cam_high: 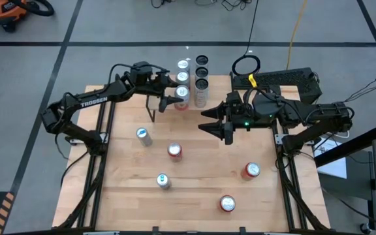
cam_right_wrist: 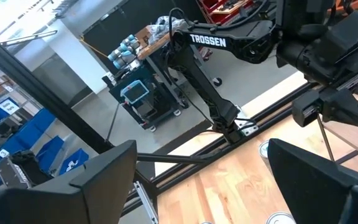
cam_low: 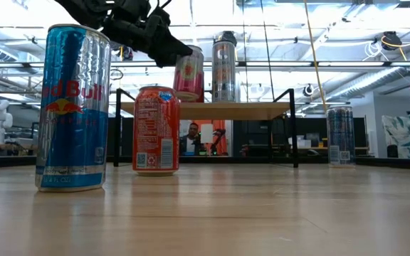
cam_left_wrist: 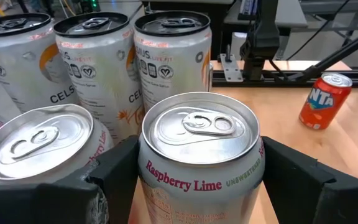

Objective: Place canned beverage on shelf
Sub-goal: Put the pink-white soda can aligned with the other pink-white can on the shelf

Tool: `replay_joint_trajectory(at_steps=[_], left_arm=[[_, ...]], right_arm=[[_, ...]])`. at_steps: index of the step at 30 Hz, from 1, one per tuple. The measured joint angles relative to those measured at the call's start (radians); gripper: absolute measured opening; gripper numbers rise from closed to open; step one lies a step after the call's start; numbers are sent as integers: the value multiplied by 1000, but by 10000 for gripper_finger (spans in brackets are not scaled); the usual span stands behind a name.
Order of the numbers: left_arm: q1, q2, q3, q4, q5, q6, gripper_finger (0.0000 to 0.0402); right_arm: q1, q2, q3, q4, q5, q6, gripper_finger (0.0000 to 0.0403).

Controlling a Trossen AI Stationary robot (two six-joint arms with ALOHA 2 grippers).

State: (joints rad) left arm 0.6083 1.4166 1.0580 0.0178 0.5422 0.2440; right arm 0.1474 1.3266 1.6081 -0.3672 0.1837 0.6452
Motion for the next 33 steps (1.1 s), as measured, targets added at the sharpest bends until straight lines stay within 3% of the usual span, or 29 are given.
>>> replay_joint_trajectory(at_steps=[13, 33], left_arm=[[-6, 31, 2, 5, -26, 1, 308], [-9, 31, 2, 2, -44, 26, 311]], right_arm=[[0, 0, 0, 0, 0, -1, 341], [0, 0, 0, -1, 0, -2, 341]])
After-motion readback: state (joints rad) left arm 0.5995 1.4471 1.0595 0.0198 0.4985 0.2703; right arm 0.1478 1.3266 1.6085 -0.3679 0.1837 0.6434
